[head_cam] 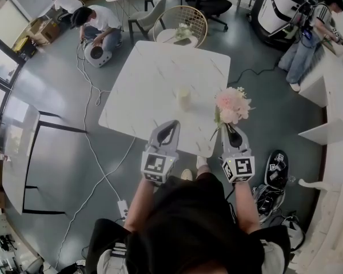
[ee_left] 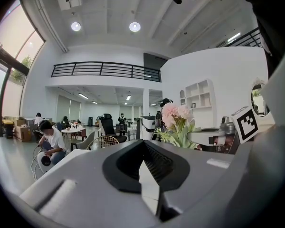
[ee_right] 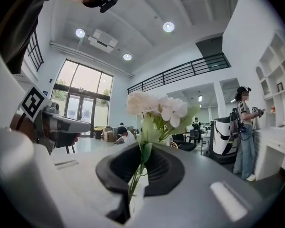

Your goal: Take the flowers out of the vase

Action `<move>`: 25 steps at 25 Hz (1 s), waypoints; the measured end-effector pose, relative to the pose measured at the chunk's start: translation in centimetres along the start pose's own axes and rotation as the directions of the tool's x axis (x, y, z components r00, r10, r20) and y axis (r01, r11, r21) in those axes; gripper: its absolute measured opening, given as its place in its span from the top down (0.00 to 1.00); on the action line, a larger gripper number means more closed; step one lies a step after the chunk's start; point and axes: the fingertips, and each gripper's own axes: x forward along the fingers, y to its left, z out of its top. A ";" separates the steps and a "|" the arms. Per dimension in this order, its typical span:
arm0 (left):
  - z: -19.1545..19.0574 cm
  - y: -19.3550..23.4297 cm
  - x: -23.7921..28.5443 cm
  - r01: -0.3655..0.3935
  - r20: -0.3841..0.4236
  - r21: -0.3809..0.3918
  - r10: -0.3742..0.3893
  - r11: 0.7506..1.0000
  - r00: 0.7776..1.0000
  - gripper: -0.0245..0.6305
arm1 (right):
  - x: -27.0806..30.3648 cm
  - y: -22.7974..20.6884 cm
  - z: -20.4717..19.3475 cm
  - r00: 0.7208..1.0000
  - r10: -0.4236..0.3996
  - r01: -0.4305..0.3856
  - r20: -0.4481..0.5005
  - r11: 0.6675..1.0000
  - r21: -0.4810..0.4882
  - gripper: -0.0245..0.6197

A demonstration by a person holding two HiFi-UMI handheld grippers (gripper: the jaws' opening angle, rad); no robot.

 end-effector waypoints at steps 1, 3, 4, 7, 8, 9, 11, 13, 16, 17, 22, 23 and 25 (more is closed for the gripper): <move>0.0 0.1 0.0 -0.002 -0.002 -0.001 0.002 1.000 1.000 0.95 | 0.0 0.0 0.0 1.000 -0.001 0.001 -0.002 1.000 0.002 0.95; -0.1 0.1 0.0 -0.004 -0.005 -0.003 0.004 1.000 1.000 0.95 | 0.0 -0.1 -0.1 1.000 -0.002 0.002 -0.005 1.000 0.005 0.95; -0.1 0.1 0.0 -0.004 -0.005 -0.003 0.004 1.000 1.000 0.95 | 0.0 -0.1 -0.2 1.000 -0.002 0.002 -0.007 1.000 0.005 0.95; -0.2 0.0 0.1 0.000 -0.007 -0.004 0.000 1.000 1.000 0.95 | 0.0 -0.1 -0.2 1.000 -0.001 0.001 -0.008 1.000 0.005 0.95; -0.2 0.0 0.1 0.000 -0.008 -0.004 0.000 1.000 1.000 0.95 | 0.0 -0.1 -0.2 1.000 -0.001 0.001 -0.008 1.000 0.005 0.95; -0.3 0.0 0.1 0.000 -0.010 -0.005 -0.001 1.000 1.000 0.95 | 0.0 -0.1 -0.2 1.000 -0.001 0.001 -0.008 1.000 0.005 0.95; -0.4 0.0 0.2 0.000 -0.013 -0.005 0.000 1.000 1.000 0.95 | 0.0 -0.2 -0.3 1.000 0.002 -0.002 -0.007 1.000 0.004 0.95; -0.6 -0.1 0.3 0.000 -0.015 -0.007 0.000 1.000 1.000 0.95 | 0.0 -0.2 -0.4 1.000 0.004 -0.004 -0.009 1.000 0.003 0.95; -0.6 -0.3 0.3 -0.001 -0.016 -0.005 0.001 1.000 1.000 0.95 | -0.1 -0.3 -0.4 1.000 0.006 -0.006 -0.015 1.000 0.001 0.95; -0.6 -0.3 0.3 -0.001 -0.017 -0.005 0.001 1.000 1.000 0.95 | -0.2 -0.4 -0.4 1.000 0.007 -0.007 -0.016 1.000 0.001 0.95; -0.5 -0.3 0.3 -0.002 -0.018 -0.007 0.002 1.000 1.000 0.95 | -0.1 -0.3 -0.4 1.000 0.010 -0.010 -0.016 1.000 0.003 0.95; -0.6 -0.3 0.4 -0.003 -0.018 -0.007 0.003 1.000 1.000 0.95 | -0.1 -0.4 -0.3 1.000 0.011 -0.011 -0.014 1.000 0.002 0.94; -0.6 -0.3 0.4 -0.002 -0.020 -0.007 0.002 1.000 1.000 0.95 | -0.1 -0.4 -0.3 1.000 0.012 -0.012 -0.011 1.000 0.000 0.95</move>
